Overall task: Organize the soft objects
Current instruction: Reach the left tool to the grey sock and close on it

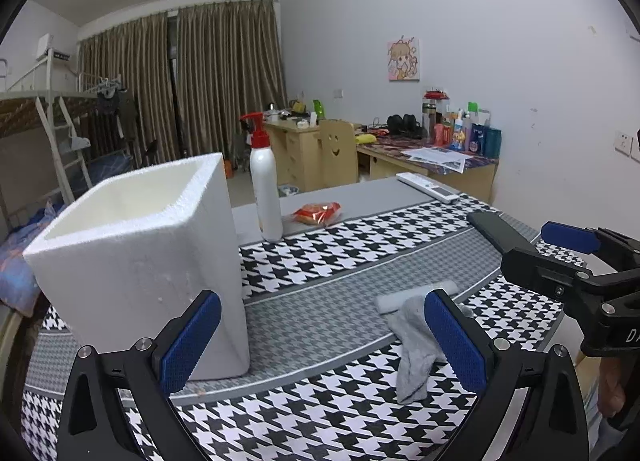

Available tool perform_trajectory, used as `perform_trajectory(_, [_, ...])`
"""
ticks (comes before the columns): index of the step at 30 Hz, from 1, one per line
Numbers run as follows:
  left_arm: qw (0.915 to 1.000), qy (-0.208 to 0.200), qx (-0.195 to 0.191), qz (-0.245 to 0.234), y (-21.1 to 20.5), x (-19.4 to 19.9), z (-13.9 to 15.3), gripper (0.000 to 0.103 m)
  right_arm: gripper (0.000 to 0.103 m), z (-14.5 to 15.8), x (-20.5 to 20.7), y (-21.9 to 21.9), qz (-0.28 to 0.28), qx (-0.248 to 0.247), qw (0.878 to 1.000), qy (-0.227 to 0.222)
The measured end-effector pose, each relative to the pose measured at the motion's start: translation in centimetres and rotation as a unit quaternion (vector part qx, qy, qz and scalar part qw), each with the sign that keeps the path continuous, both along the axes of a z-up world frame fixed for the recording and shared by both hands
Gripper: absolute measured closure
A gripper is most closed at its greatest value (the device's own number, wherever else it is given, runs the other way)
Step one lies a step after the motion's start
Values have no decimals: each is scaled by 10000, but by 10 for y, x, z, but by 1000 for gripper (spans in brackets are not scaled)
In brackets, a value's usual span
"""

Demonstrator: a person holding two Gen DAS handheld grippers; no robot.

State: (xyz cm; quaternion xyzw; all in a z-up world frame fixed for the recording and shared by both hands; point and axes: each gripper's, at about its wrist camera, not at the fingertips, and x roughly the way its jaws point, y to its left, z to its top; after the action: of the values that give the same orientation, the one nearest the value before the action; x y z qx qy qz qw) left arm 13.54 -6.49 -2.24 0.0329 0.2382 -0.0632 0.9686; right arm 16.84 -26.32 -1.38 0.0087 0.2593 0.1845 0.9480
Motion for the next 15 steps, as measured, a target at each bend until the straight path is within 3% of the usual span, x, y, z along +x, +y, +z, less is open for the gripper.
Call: perform_trajectory(15, [9994, 334, -76, 19, -19, 7, -18, 1, 5, -13, 23, -12, 169, -115, 9995, 259])
